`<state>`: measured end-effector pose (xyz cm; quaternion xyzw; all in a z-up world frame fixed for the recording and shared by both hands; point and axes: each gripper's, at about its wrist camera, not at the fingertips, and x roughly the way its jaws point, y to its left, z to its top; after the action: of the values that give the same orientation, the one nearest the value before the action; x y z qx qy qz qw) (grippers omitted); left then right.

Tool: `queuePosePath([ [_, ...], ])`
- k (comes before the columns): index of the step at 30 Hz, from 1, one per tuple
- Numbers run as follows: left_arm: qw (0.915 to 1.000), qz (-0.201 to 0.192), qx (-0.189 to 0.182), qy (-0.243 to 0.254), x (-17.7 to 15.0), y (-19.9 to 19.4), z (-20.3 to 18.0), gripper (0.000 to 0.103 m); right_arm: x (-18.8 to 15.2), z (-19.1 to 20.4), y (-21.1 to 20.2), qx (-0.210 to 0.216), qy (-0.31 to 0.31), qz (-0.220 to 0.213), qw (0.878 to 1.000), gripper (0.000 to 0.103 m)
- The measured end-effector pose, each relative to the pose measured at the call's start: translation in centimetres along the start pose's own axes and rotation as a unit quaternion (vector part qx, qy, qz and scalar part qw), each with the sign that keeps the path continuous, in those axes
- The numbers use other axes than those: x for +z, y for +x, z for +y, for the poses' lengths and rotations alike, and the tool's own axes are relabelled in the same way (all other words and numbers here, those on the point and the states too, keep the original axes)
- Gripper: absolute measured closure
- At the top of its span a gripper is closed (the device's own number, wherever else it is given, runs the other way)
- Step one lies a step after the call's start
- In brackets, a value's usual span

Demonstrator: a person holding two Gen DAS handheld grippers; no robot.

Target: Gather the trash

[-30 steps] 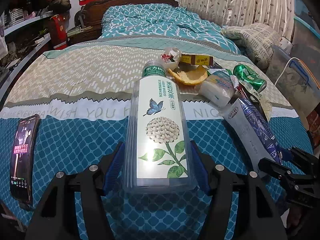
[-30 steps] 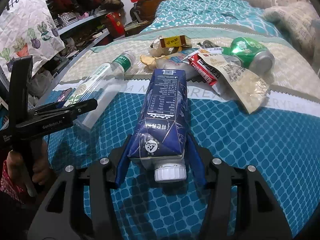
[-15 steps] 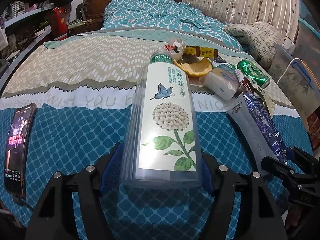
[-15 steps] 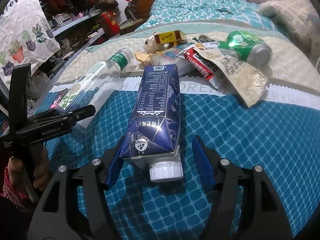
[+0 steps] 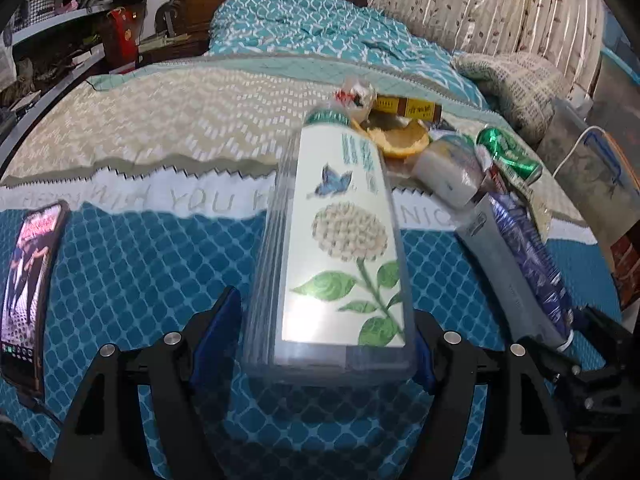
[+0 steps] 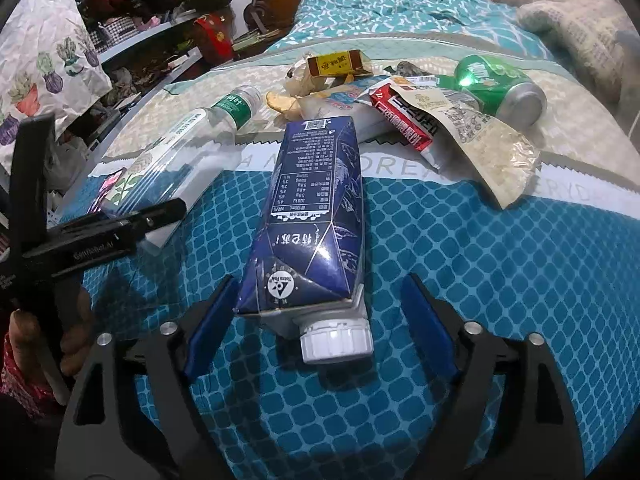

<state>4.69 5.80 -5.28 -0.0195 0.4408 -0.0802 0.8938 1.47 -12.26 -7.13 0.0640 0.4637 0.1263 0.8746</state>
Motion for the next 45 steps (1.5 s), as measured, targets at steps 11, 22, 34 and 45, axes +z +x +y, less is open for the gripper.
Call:
queuePosePath([
  [11,0.9999,0.0,0.002,0.012,1.5,0.6,-0.7,0.028,0.4,0.0,-0.3,-0.009,0.001,-0.008,1.0,0.01],
  [22,0.9999,0.013,0.002,-0.009,1.2,1.4,0.7,0.03,0.6,0.5,0.8,-0.014,-0.01,-0.003,1.0,0.021],
  [34,0.9998,-0.001,-0.015,-0.012,0.8,0.5,1.0,0.044,0.6,1.3,-0.7,0.0,-0.03,-0.037,0.999,0.05],
  [45,0.9963,-0.078,-0.02,-0.032,1.4,-3.4,1.9,0.045,0.5,4.3,-3.2,-0.008,-0.102,-0.102,0.99,0.05],
])
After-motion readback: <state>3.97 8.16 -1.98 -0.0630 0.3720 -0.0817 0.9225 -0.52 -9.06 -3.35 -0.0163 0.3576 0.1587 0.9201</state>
